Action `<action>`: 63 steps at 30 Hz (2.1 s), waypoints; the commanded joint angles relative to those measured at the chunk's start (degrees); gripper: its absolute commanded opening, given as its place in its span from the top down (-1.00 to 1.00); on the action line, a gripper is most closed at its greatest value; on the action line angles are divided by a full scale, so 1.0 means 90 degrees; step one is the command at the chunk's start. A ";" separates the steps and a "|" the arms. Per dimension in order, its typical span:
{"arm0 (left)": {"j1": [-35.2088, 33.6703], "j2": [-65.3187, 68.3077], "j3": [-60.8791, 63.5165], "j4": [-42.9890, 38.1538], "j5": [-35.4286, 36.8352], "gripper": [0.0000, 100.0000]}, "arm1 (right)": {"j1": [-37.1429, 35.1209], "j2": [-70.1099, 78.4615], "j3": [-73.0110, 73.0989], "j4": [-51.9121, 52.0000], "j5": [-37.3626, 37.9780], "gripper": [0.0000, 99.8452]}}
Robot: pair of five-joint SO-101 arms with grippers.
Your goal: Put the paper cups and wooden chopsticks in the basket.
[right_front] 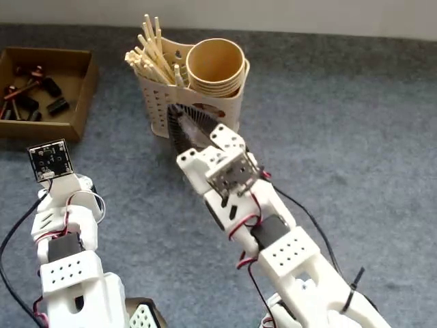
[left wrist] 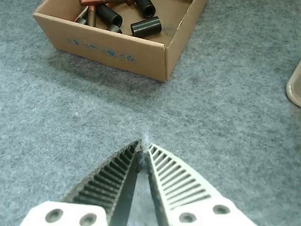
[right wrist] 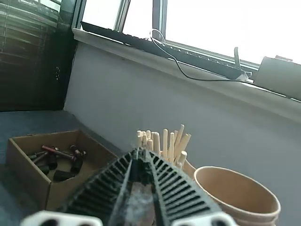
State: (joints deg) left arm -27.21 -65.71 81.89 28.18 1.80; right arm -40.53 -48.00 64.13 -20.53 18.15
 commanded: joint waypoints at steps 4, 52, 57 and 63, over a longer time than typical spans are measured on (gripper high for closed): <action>0.0171 -0.0103 -0.0063 -0.0107 0.0029 0.98 | -0.0015 -0.1392 0.1167 0.0024 0.0078 0.99; 0.1812 -0.4254 0.1499 0.1416 -0.0283 0.98 | 0.3287 -0.6325 0.4518 0.6100 -0.2549 0.99; 0.1841 -0.4254 0.1538 0.1416 -0.0283 0.98 | 0.3287 -0.6325 0.4518 0.7067 -0.2549 0.99; 0.1851 -0.4244 0.1695 0.1133 -0.0293 0.98 | 0.3287 -0.6325 0.4518 0.8190 -0.2549 0.99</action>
State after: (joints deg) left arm -11.47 -103.69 95.96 40.22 -0.40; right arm -11.43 -104.18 96.04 49.19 -4.35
